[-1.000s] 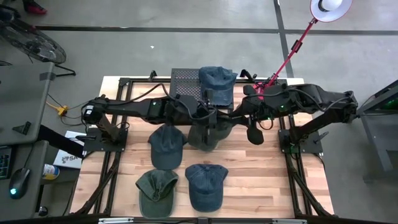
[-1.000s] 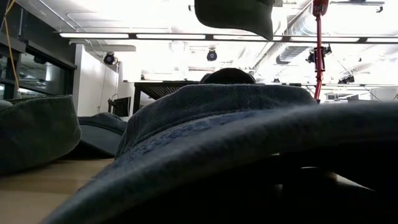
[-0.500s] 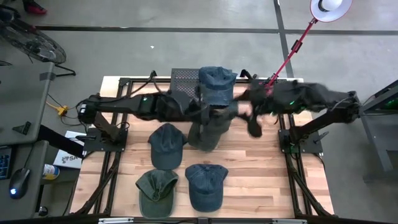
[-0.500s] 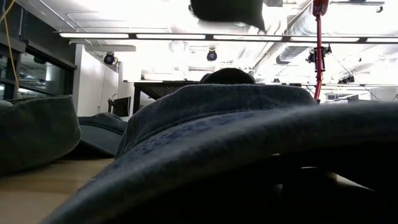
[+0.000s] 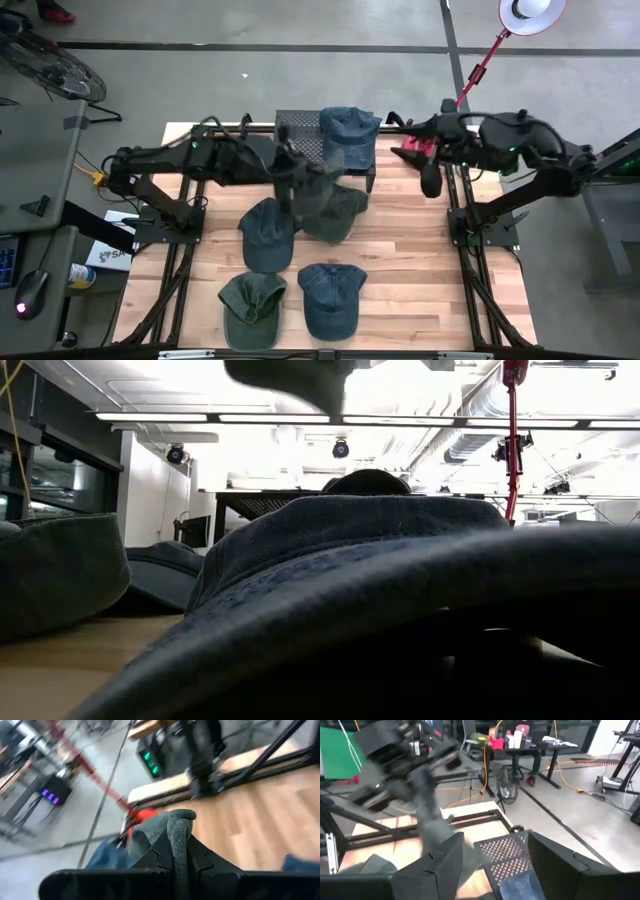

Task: Pick & Place hat
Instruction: Put the bottom right dark green cap on the shelf

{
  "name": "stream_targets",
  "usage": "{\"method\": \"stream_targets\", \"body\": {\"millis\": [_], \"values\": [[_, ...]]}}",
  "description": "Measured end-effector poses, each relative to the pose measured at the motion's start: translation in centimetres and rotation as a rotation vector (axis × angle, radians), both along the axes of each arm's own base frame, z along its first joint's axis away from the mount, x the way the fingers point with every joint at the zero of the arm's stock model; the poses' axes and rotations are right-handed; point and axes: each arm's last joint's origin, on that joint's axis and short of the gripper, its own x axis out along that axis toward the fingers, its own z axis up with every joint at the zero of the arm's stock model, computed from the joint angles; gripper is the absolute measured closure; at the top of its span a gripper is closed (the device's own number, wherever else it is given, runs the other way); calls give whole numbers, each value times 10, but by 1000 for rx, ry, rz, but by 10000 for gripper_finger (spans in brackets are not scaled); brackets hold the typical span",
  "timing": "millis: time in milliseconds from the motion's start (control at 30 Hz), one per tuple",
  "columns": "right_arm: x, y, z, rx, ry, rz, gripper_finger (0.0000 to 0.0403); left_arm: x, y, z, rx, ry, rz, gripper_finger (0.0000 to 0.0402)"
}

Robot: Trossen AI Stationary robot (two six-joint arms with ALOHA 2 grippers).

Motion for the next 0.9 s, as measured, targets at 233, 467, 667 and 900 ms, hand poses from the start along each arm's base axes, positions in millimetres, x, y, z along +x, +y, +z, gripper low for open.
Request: {"method": "stream_targets", "body": {"millis": [233,467,667,900], "values": [[1,-1,-5,5,39,-49,190,-26,33,5,-26,62,53,398],[1,-2,-7,15,47,-83,190,-36,66,5,-124,79,6,398],[0,-2,-6,39,32,-94,190,-41,91,5,-178,69,-45,398],[2,-2,-7,41,30,-119,190,-52,120,6,-244,38,-72,398]]}}
